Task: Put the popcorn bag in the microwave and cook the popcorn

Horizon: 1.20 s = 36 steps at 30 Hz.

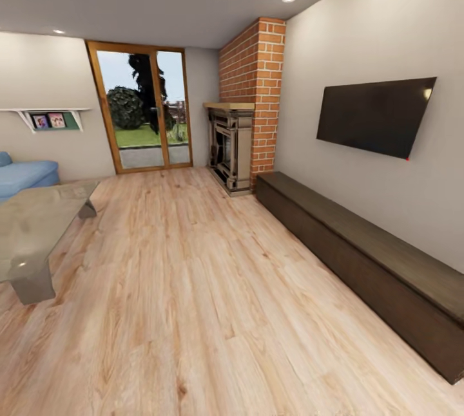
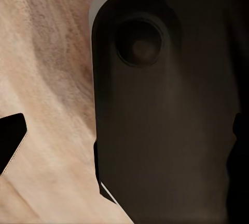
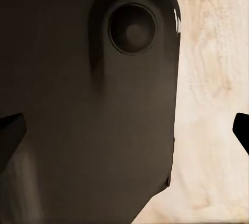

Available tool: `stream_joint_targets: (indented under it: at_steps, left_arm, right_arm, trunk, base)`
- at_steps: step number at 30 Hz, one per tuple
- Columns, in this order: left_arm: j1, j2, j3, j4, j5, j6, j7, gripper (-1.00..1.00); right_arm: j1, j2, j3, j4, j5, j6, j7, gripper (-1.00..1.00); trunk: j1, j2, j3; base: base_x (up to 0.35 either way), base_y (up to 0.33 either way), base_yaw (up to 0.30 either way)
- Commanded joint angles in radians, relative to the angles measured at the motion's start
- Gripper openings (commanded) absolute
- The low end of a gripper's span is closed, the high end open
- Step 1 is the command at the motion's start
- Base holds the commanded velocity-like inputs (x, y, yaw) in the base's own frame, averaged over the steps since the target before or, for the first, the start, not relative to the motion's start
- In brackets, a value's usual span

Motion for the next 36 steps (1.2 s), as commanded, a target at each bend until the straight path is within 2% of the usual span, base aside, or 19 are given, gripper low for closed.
stream_joint_targets:
  at_steps: [1,16,21,26,27,28,30,36]
  left_arm:
    - [0.000,0.000,-0.001,-0.001,0.000,0.000,0.000,1.00]
    - [0.000,0.000,-0.001,-0.001,0.000,0.000,0.000,1.00]
    - [0.000,0.000,0.000,-0.002,0.001,0.000,0.000,1.00]
    - [0.000,-0.031,0.007,-0.004,0.002,-0.002,-0.001,1.00]
    - [0.000,-0.033,0.007,-0.004,0.002,-0.003,-0.001,1.00]
    - [0.000,-0.035,0.007,-0.005,0.002,-0.003,-0.004,1.00]
    - [0.000,-0.036,0.007,-0.005,0.002,-0.003,-0.005,1.00]
    - [0.000,-0.036,0.011,-0.005,0.008,-0.006,-0.007,1.00]
  right_arm:
    - [0.000,0.000,0.000,0.000,-0.001,-0.003,0.000,1.00]
    - [0.000,0.000,0.001,0.000,-0.001,-0.003,0.000,1.00]
    - [0.000,0.000,0.000,0.000,-0.004,-0.036,0.000,1.00]
    - [0.000,0.000,-0.001,0.004,-0.008,-0.043,-0.002,1.00]
    - [0.000,-0.001,-0.005,0.004,-0.021,-0.045,-0.002,1.00]
    - [0.000,-0.001,-0.019,0.005,-0.055,-0.046,-0.002,1.00]
    - [0.000,-0.002,-0.027,0.005,-0.084,-0.049,-0.001,1.00]
    - [0.000,-0.002,-0.028,0.007,-0.091,-0.051,0.000,1.00]
  trunk:
    - [0.000,0.000,-0.001]
    - [0.000,0.000,-0.001]
    - [0.000,0.000,-0.001]
    - [0.000,0.000,-0.001]
    - [0.000,0.000,-0.001]
    - [0.000,0.000,-0.001]
    - [0.000,0.000,0.000]
    - [0.000,0.000,0.002]
  base:
    - [0.000,0.000,-0.285]
    - [0.000,0.000,-0.285]
    - [0.000,0.000,-0.285]
    - [0.000,0.000,-0.285]
    - [0.000,0.000,-0.285]
    - [0.000,0.000,-0.285]
    - [0.000,0.000,-0.285]
    - [0.000,0.000,-0.285]
